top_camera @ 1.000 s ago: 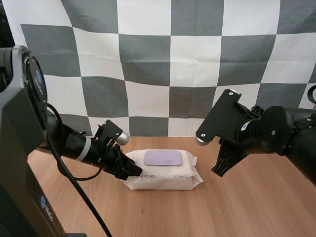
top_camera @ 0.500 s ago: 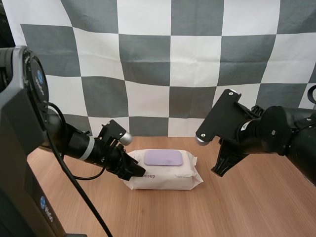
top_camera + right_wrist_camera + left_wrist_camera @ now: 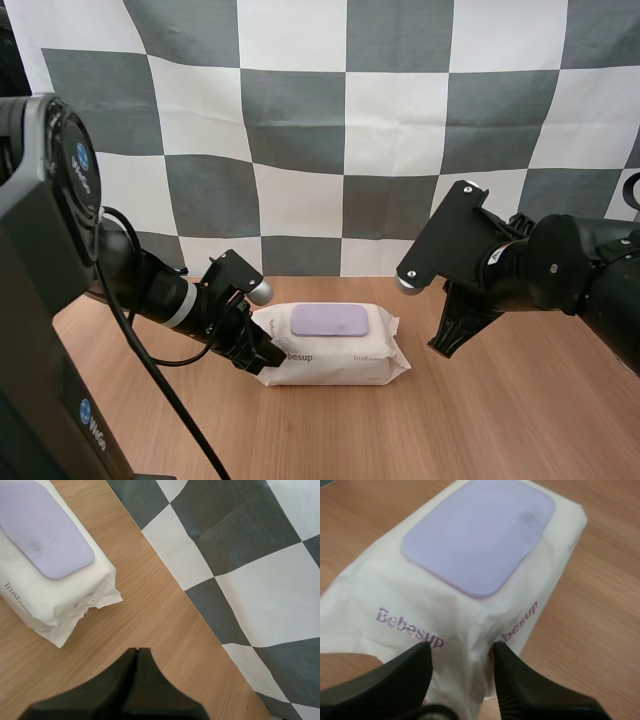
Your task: Open the wet wipes lid
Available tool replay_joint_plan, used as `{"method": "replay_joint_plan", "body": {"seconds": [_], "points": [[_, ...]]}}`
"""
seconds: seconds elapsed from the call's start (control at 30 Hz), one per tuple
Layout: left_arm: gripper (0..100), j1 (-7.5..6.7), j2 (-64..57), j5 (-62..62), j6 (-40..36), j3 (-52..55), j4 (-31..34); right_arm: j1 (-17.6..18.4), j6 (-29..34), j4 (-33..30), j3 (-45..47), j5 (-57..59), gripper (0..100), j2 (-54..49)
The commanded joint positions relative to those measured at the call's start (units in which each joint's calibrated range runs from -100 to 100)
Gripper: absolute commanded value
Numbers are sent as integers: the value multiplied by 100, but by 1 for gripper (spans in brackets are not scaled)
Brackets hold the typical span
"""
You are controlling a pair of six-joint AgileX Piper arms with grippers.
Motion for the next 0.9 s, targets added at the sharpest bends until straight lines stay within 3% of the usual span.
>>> {"method": "replay_joint_plan", "body": {"seconds": [0.0,0.27,0.33,0.47,0.53,0.77,0.87], "points": [[65,-4,7,266,6,5,-72,-1,-11,-1,-3,11,0,7],[64,-4,7,79,15,5,-72,-1,-11,-1,-3,11,0,7],[60,-4,7,79,15,5,-72,-1,-11,-1,-3,11,0,7],[27,-4,7,79,15,5,-72,-1,-11,-1,-3,11,0,7],[1,-4,7,79,15,5,-72,-1,-11,-1,-3,11,0,7],[0,-4,7,839,15,5,-72,-1,-11,-1,-3,11,0,7],[0,-4,7,1284,15,5,-72,5,-409,211,-3,118,0,7]]}}
